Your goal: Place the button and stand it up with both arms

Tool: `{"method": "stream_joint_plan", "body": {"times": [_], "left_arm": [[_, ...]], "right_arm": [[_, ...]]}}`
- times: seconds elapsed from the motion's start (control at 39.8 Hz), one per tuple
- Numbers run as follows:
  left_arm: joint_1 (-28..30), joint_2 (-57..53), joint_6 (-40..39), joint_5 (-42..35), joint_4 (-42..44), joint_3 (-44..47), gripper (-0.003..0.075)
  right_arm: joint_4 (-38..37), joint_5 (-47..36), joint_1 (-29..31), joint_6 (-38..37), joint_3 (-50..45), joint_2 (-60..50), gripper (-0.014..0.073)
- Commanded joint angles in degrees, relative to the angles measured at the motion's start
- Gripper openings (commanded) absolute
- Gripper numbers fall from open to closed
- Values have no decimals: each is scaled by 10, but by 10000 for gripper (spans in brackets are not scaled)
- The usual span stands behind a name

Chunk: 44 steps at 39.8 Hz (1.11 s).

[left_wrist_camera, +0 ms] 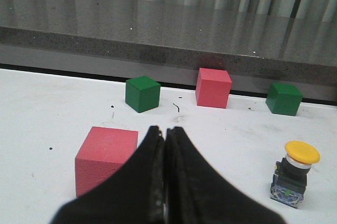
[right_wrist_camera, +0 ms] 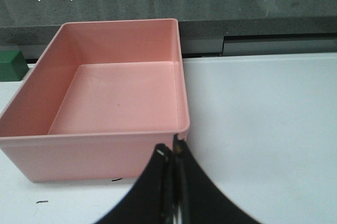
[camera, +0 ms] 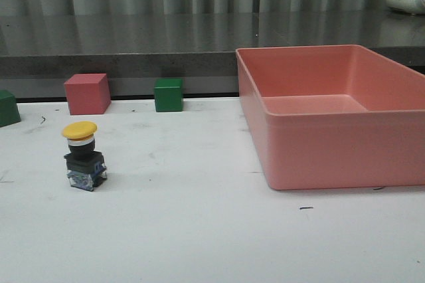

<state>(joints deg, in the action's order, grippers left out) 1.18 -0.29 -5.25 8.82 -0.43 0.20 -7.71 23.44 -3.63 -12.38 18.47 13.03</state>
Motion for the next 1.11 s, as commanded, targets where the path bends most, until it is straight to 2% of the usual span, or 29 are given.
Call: {"method": "stream_joint_plan", "body": {"times": [0.0,0.13,0.3,0.48,1.08], "left_arm": [[1,-14,-6,-48,-6,4,-20],[1,-14,-6,-48,-6,4,-20],[1,-14,-6,-48,-6,4,-20],[1,-14,-6,-48,-6,4,-20],[1,-14,-6,-48,-6,4,-20]], "right_arm": [[-9,-101,4,25,-20,-10,-70],[17,-174,4,62,-87,-48,-70],[69,-170,4,79,-159,-108,-70],[77,-182,4,79,-199,-147,-70],[84,-167,4,79,-197,-147,-70]]}}
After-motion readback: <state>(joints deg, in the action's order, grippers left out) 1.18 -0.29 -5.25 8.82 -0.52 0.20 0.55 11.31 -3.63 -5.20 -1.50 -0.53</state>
